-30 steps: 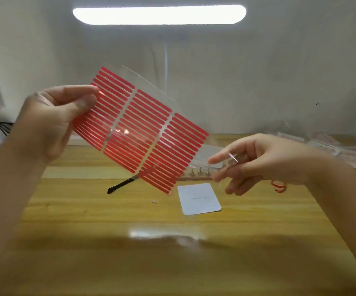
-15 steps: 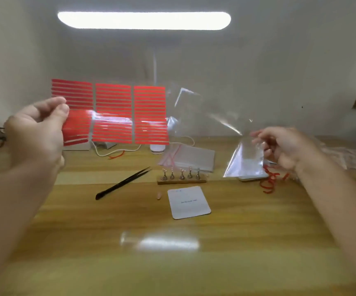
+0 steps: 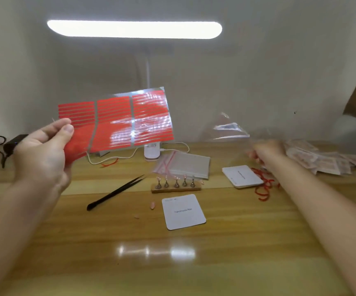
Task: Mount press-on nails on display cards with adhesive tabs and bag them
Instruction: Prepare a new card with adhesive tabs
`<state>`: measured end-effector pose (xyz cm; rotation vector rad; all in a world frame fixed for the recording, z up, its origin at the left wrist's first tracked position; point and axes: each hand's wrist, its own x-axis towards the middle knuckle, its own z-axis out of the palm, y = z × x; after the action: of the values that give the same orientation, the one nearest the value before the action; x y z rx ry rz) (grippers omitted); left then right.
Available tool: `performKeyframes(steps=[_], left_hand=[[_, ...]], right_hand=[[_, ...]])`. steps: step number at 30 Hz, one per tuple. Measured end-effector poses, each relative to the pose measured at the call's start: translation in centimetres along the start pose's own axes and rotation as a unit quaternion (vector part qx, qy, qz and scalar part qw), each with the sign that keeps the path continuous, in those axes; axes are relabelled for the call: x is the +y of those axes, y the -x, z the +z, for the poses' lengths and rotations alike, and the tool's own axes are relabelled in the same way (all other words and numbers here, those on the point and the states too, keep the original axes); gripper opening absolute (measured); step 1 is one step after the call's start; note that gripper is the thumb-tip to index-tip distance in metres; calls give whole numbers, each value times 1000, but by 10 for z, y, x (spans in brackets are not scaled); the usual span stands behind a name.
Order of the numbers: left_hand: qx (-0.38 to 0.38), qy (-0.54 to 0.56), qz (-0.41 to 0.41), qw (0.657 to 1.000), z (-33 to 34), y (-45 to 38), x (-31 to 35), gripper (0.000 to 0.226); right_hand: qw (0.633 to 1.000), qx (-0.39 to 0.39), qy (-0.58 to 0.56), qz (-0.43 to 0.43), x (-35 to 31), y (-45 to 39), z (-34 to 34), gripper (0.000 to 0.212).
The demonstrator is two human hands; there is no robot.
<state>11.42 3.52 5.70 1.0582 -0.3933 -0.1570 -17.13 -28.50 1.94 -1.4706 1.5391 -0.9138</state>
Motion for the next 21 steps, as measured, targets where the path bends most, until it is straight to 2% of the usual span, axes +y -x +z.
performKeyframes(steps=[4,7,9,11,12,13,14,15,17,19,21], left_hand=[[-25,-24,-3,999,3,11,-9,13],[-38,-45,-5,998,5,19,-14,12],[-49,-56,-4,997,7,24,-16,12],[-64,-64,2,996,9,29,-17,13],[-71,-68,6,995,9,32,-17,13],[-78,-71,12,994,11,34,-16,13],[-86,-72,18,994,12,36,-16,14],[-95,-72,24,993,13,38,-14,14],[-120,-75,37,989,14,42,-11,14],[-154,-78,60,983,13,45,-7,23],[-174,-96,90,976,9,46,-4,39]], right_hand=[[963,-14,248,-99,-3,13,8,63],[946,38,313,-77,-9,33,8,109],[937,52,332,-97,-13,53,8,118],[941,15,296,-165,-17,74,11,110],[956,-37,225,-185,-21,86,13,102],[970,-111,122,-177,-27,99,16,92],[970,-200,5,-140,-33,115,18,79],[948,-290,-94,-92,-40,130,18,67],[893,-407,-184,-60,-48,150,20,47],[864,-432,-236,-101,-48,162,26,36],[858,-411,-285,-120,-47,171,30,27]])
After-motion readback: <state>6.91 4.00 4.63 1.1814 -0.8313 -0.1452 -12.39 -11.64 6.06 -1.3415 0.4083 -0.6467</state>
